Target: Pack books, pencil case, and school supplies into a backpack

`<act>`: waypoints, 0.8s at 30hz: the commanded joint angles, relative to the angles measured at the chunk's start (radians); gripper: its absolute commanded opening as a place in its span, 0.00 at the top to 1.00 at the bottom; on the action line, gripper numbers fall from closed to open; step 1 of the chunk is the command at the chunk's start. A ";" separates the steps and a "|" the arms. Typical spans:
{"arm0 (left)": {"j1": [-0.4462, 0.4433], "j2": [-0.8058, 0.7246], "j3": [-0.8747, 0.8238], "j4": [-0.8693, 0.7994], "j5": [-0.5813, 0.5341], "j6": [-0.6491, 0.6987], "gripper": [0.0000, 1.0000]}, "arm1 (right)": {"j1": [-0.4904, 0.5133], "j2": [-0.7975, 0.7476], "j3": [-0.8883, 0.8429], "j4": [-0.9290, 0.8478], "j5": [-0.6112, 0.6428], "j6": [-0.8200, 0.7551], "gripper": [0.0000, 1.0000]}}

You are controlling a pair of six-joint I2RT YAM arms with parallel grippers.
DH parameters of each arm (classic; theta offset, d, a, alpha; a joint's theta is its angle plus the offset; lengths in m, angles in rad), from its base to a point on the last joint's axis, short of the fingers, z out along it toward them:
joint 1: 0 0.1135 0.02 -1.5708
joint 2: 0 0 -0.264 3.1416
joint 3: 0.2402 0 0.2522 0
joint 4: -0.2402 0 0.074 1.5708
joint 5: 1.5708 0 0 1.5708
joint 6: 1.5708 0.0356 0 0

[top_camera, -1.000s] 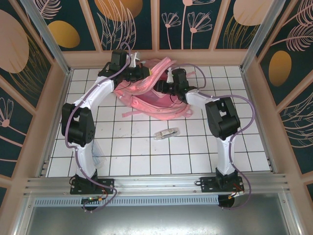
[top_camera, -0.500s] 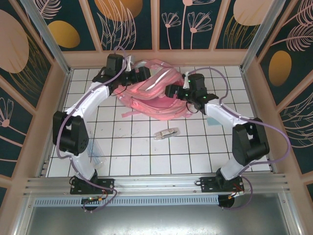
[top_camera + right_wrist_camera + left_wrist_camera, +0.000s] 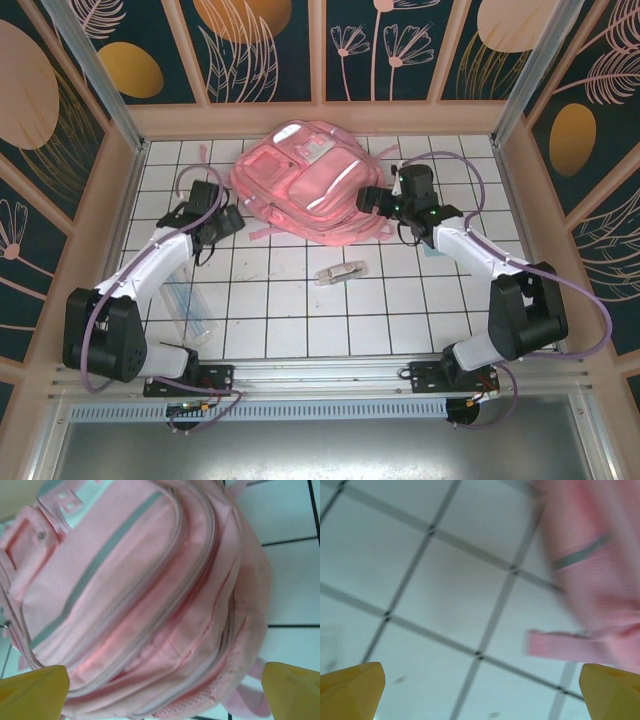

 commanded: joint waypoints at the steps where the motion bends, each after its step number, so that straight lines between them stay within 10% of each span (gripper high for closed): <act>1: 0.025 -0.022 -0.073 -0.051 -0.151 -0.096 0.01 | 0.033 -0.023 -0.015 -0.001 0.067 -0.003 0.01; 19: 0.253 0.025 -0.396 0.194 0.041 -0.230 0.02 | 0.114 0.052 0.043 -0.051 0.185 -0.039 0.01; 24: 0.253 0.061 -0.441 0.288 0.111 -0.231 0.23 | 0.120 0.052 0.058 -0.063 0.197 -0.036 0.01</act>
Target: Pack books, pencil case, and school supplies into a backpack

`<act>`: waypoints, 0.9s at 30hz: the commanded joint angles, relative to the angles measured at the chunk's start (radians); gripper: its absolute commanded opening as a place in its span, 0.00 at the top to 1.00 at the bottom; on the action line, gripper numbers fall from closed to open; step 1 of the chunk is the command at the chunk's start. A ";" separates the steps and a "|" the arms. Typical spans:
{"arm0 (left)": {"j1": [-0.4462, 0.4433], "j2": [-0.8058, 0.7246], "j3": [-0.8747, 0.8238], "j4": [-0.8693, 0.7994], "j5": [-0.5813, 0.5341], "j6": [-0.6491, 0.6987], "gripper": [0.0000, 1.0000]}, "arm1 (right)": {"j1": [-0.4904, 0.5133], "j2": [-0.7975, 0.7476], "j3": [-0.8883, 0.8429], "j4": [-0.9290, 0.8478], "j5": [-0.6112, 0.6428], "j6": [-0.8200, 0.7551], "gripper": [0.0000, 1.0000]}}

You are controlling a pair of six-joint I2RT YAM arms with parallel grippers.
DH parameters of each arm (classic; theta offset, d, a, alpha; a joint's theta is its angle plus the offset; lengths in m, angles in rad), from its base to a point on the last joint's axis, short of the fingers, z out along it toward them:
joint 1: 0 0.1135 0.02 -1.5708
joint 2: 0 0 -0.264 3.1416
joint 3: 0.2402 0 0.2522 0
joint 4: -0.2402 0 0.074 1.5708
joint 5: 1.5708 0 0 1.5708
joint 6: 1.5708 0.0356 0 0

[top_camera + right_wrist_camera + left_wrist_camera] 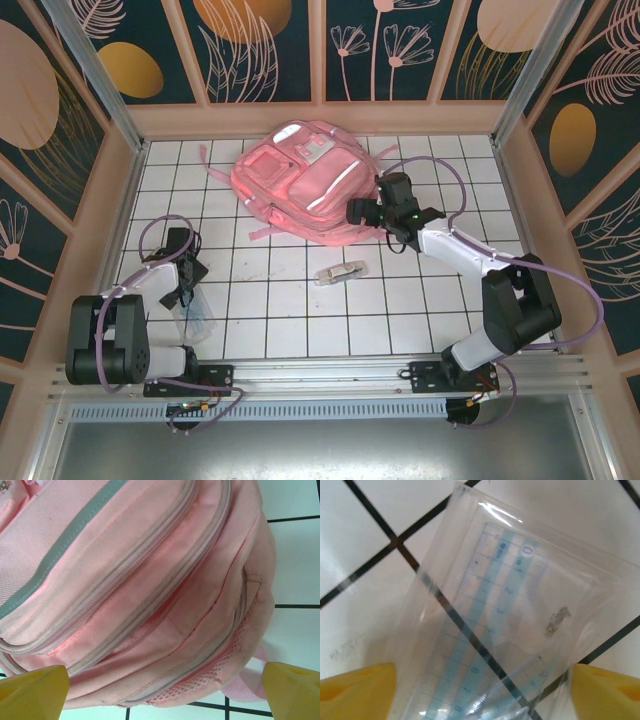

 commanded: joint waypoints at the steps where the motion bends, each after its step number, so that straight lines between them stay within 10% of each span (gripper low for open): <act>1: 0.006 0.074 -0.078 0.191 0.181 -0.034 0.32 | 0.010 0.004 0.041 -0.019 0.039 -0.010 0.01; 4: 0.004 0.044 -0.099 0.253 0.253 -0.051 0.50 | 0.014 0.009 0.051 -0.022 0.038 -0.009 0.01; 13: -0.022 0.004 -0.113 0.418 0.405 -0.227 0.49 | 0.077 0.072 0.117 -0.030 -0.009 -0.033 0.01; 27: -0.111 -0.053 0.052 0.477 0.429 -0.300 0.76 | 0.248 0.197 0.230 0.009 -0.194 -0.048 0.10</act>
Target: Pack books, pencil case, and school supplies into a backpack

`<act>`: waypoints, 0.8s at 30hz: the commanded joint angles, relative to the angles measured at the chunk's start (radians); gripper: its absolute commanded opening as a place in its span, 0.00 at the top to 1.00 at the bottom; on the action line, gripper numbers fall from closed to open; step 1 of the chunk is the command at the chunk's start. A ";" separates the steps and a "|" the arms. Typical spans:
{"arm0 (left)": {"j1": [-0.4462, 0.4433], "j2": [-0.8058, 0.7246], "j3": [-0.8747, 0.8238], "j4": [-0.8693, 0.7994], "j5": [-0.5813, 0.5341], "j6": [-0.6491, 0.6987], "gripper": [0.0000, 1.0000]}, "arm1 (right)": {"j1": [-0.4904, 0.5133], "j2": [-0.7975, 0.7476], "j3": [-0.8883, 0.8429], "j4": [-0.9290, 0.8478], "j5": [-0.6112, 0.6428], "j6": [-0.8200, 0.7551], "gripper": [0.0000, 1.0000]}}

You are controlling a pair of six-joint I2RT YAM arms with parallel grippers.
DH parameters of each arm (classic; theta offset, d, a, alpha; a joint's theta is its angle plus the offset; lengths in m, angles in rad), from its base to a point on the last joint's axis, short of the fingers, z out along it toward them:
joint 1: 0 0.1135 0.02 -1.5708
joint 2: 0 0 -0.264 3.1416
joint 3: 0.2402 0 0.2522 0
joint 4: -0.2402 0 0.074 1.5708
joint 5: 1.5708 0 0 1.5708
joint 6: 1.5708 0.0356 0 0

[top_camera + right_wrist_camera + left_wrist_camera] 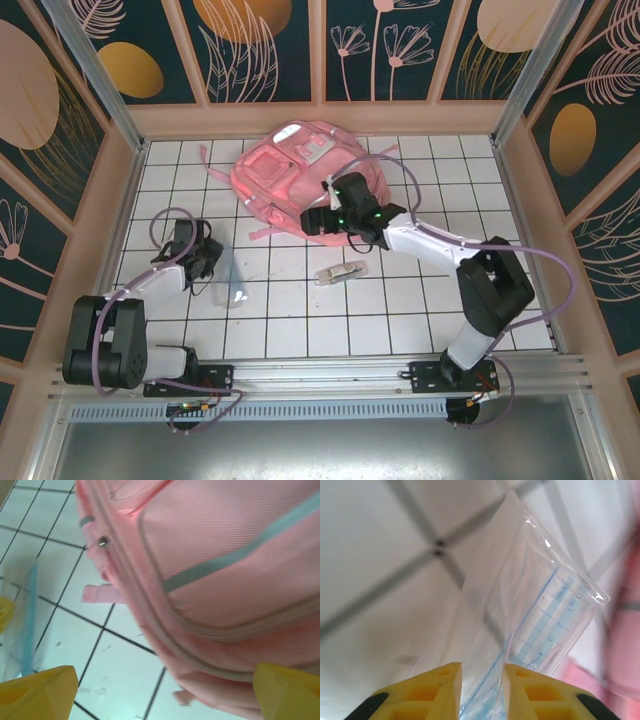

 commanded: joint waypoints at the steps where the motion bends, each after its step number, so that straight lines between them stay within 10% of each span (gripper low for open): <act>1: -0.004 -0.041 0.044 0.106 0.119 -0.037 0.77 | 0.035 0.037 0.056 0.001 -0.031 -0.022 0.10; 13: -0.022 -0.088 0.001 0.197 0.104 -0.079 0.79 | 0.071 0.193 0.161 0.064 -0.152 -0.004 0.11; 19: -0.021 0.025 0.078 0.095 0.021 0.055 0.36 | 0.128 0.333 0.323 -0.026 -0.073 0.016 0.14; 24: -0.008 0.097 0.115 0.106 -0.035 0.122 0.30 | 0.191 0.455 0.454 -0.163 -0.001 0.035 0.22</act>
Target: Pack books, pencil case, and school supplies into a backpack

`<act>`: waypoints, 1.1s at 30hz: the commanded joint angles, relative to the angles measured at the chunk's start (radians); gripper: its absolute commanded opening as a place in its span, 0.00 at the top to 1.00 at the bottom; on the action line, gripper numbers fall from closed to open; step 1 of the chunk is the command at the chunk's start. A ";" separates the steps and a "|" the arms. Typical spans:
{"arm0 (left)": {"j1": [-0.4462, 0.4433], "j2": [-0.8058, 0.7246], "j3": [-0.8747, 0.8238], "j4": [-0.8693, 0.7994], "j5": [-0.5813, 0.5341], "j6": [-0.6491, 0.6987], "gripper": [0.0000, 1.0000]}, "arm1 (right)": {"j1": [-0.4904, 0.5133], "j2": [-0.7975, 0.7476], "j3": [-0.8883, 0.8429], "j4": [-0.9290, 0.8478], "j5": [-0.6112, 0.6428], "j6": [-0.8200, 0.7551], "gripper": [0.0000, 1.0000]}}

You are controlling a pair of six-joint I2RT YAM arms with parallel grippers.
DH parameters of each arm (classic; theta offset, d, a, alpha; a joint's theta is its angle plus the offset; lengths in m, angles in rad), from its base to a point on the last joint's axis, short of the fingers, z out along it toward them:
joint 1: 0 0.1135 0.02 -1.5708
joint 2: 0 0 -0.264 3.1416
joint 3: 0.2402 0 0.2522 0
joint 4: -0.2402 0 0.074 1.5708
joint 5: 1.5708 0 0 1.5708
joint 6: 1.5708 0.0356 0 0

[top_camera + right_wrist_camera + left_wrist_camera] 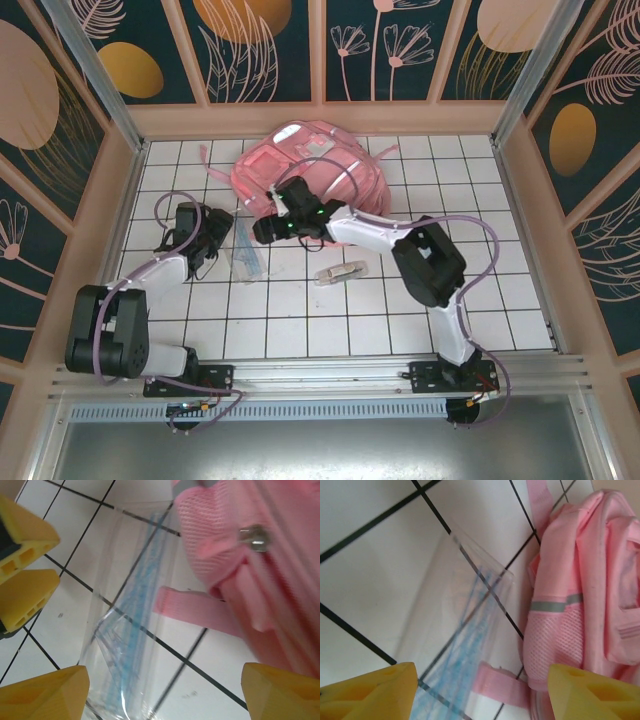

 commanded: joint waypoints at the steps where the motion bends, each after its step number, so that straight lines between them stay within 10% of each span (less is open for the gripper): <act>1: 0.013 0.037 0.038 0.015 -0.049 0.091 0.30 | 0.046 0.060 0.062 -0.121 0.071 0.029 0.22; 5: 0.026 0.095 0.046 0.068 -0.045 0.127 0.33 | 0.073 0.069 0.041 -0.130 0.042 0.085 0.23; 15: 0.052 0.252 0.038 0.134 0.014 0.126 0.77 | 0.065 0.060 -0.091 -0.048 -0.200 0.195 0.34; 33: 0.073 0.265 -0.094 0.190 0.045 0.069 0.85 | 0.077 0.186 0.083 0.071 -0.351 0.281 0.40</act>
